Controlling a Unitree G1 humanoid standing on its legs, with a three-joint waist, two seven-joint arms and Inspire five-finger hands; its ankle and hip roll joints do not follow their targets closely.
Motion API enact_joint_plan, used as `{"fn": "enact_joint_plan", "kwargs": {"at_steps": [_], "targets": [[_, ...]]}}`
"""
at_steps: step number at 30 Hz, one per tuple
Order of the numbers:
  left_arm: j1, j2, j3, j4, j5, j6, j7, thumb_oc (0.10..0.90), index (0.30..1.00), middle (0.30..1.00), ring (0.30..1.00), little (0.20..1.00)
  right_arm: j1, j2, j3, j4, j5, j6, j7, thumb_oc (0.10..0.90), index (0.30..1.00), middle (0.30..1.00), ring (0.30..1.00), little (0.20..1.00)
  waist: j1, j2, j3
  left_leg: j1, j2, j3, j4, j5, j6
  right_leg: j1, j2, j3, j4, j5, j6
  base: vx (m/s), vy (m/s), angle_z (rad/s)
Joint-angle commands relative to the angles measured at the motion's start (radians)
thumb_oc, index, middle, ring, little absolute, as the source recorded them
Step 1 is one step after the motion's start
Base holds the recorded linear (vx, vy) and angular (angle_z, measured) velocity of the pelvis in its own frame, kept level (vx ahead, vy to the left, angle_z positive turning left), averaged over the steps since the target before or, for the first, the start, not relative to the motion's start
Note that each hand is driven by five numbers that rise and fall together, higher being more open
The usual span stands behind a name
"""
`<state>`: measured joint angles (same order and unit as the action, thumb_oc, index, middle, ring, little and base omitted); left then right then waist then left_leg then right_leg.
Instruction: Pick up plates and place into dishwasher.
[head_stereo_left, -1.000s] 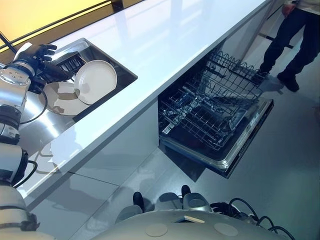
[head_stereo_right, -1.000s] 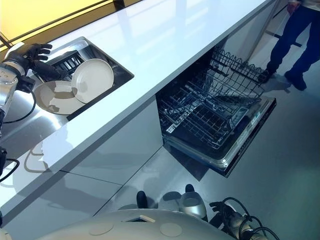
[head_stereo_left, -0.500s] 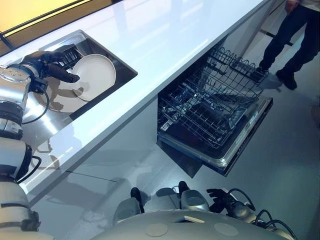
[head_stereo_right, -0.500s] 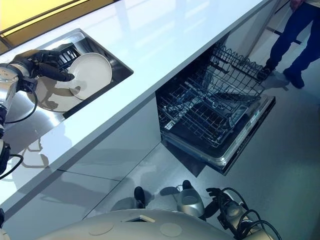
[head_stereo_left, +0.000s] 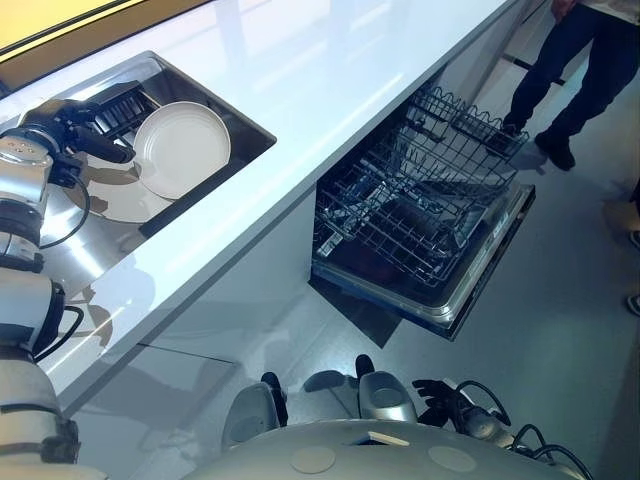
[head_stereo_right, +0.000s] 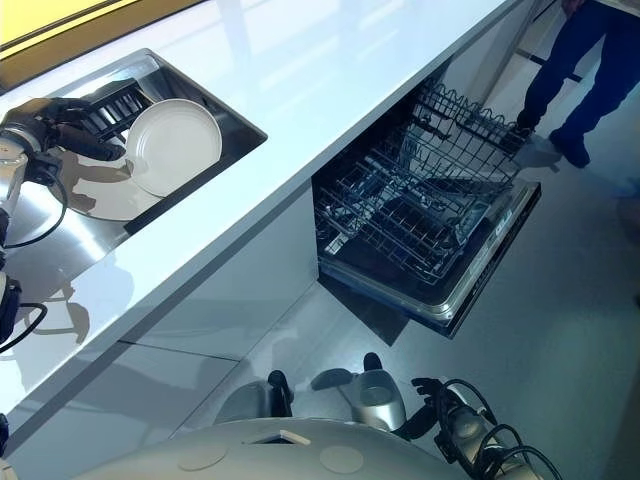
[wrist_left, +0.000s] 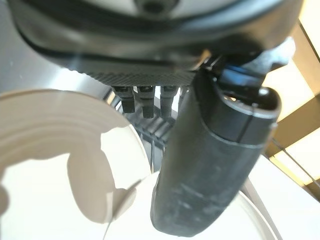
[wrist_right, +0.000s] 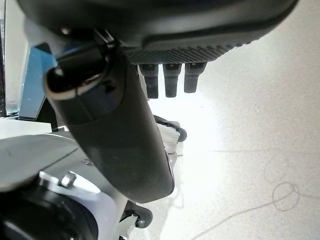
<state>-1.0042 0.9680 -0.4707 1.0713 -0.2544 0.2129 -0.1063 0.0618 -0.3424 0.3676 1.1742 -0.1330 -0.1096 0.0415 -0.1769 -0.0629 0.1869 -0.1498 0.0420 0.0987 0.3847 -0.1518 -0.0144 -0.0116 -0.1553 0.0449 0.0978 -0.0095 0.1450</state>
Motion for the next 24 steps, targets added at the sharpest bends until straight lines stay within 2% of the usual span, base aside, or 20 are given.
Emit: {"fn": "enact_joint_plan", "kwargs": {"at_steps": [1,8,11,13,20,24], "targets": [[-0.182,0.028,0.052,0.013,-0.014,-0.105,0.093,0.8,0.9,0.9,0.9,0.9,0.028,-0.059,0.029,-0.023,0.05,-0.031,-0.029,0.8,0.9,0.9,0.9,0.9,-0.03,0.026,-0.021,0.178,-0.122,0.084,-0.261,-0.005,0.104,-0.116,0.074,0.053,0.014,0.128,0.035,0.04,-0.012,0.05],[-0.18,-0.01,0.065,-0.014,-0.128,-0.114,0.115,0.8,0.9,0.9,0.9,0.9,0.034,-0.053,0.04,-0.043,0.055,-0.034,-0.036,0.8,0.9,0.9,0.9,0.9,-0.04,0.019,-0.003,0.168,-0.119,0.089,-0.261,-0.006,0.106,-0.123,0.077,0.064,0.014,0.133,0.034,0.01,-0.004,0.01],[-0.178,-0.032,0.075,-0.028,-0.185,-0.131,0.088,0.8,0.9,0.9,0.9,0.9,0.034,-0.049,0.042,-0.047,0.059,-0.042,-0.043,0.8,0.9,0.9,0.9,0.9,-0.044,0.019,0.008,0.165,-0.118,0.089,-0.252,-0.015,0.109,-0.122,0.078,0.065,0.018,0.126,0.034,0.0,-0.001,-0.02],[-0.17,-0.042,0.075,-0.041,-0.203,-0.143,0.051,0.8,0.9,0.9,0.9,0.9,0.035,-0.047,0.039,-0.047,0.056,-0.045,-0.047,0.8,0.9,0.9,0.9,0.9,-0.045,0.021,0.008,0.164,-0.118,0.09,-0.252,-0.013,0.108,-0.122,0.079,0.067,0.017,0.124,0.034,-0.01,-0.009,-0.05],[-0.159,-0.045,0.073,-0.062,-0.23,-0.182,0.029,0.8,0.9,0.9,0.9,0.9,0.048,-0.049,0.026,-0.051,0.033,-0.048,-0.044,0.8,0.9,0.9,0.9,0.9,-0.051,0.029,-0.001,0.177,-0.118,0.095,-0.26,-0.013,0.104,-0.115,0.079,0.065,0.012,0.118,0.037,0.01,-0.003,0.0],[-0.155,-0.045,0.076,-0.066,-0.236,-0.179,-0.002,0.8,0.9,0.9,0.9,0.9,0.051,-0.046,0.023,-0.049,0.025,-0.051,-0.044,0.8,0.9,0.9,0.9,0.9,-0.052,0.032,-0.007,0.186,-0.119,0.095,-0.263,-0.013,0.104,-0.111,0.079,0.062,0.011,0.117,0.039,0.0,0.0,0.0]]}}
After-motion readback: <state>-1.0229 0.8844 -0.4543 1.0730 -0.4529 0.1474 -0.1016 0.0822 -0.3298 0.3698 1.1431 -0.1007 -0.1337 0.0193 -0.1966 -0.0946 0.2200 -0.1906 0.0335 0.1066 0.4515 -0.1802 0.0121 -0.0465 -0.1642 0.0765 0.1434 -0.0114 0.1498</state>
